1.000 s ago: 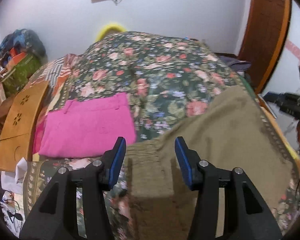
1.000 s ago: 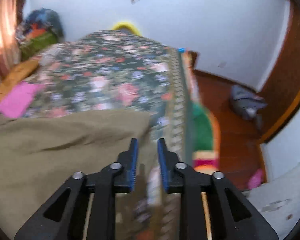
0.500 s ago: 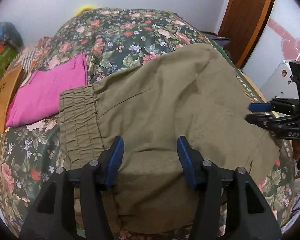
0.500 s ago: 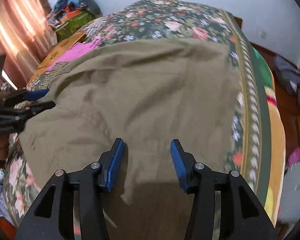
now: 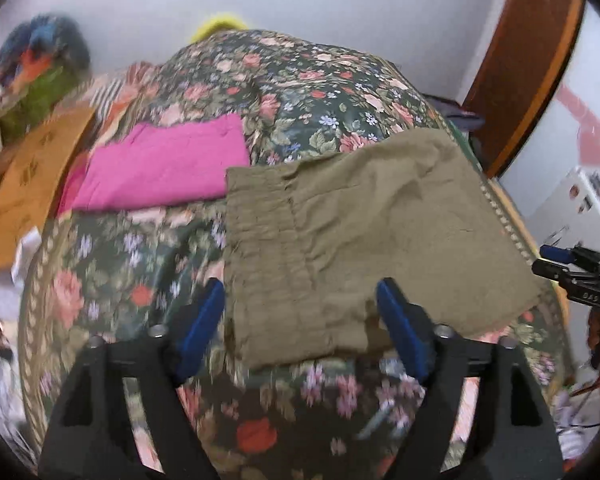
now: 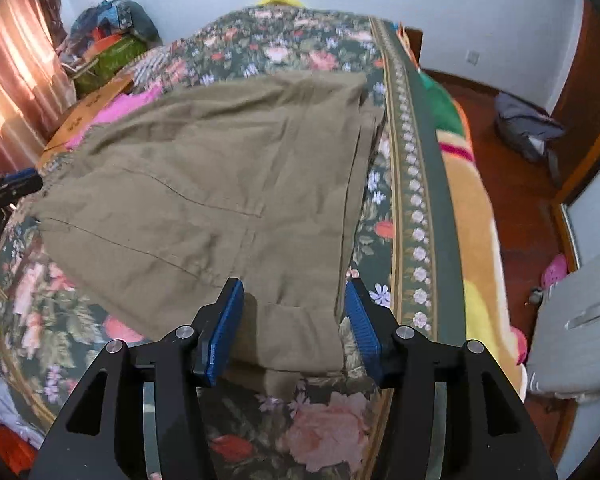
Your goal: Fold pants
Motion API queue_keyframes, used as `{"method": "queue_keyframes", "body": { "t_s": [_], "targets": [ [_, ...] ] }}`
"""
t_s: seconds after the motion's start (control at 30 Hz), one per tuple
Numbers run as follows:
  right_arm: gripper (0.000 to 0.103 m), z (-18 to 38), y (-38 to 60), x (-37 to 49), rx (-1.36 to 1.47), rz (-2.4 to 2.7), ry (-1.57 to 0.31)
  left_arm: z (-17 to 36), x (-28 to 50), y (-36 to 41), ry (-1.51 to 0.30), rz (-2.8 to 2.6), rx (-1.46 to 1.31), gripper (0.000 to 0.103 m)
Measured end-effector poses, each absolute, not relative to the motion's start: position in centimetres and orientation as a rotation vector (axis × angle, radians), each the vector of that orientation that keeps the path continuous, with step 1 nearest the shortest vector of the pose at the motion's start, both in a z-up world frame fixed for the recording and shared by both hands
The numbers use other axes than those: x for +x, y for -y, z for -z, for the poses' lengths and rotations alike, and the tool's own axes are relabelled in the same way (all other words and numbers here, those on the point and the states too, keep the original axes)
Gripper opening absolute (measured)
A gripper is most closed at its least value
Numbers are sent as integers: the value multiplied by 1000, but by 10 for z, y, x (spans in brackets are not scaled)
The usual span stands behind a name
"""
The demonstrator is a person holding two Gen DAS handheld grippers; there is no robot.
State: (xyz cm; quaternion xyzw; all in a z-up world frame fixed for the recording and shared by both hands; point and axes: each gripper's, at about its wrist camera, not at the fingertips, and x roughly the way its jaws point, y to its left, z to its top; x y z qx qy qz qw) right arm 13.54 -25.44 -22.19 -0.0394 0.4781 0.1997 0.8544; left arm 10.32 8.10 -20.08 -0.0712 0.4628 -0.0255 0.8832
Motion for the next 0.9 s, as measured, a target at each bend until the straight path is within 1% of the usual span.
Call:
{"method": "queue_keyframes", "body": {
  "t_s": [0.07,0.23,0.4,0.43,0.47,0.57,0.73,0.9],
  "targets": [
    [49,210,251,132,-72,-431,-964,202,95,-87,-981,65,-202,86],
    [49,185,228,122,-56,-490,-853,218,78,-83,-1023,101,-299,87],
    [49,179,196,117,-52,-549,-797,243,72,-74,-1074,179,-402,88],
    [49,180,190,117,-44,-568,-798,247,72,-72,-1074,184,-416,91],
    [49,182,185,116,-43,-579,-798,248,72,-70,-1068,188,-418,97],
    [49,191,168,118,-68,-597,-816,246,74,-65,-1048,218,-440,102],
    [49,227,140,125,-204,-639,-944,248,83,-74,-1009,249,-536,102],
    [50,231,149,125,-168,-667,-957,254,97,-85,-997,246,-635,102]
  ]
}}
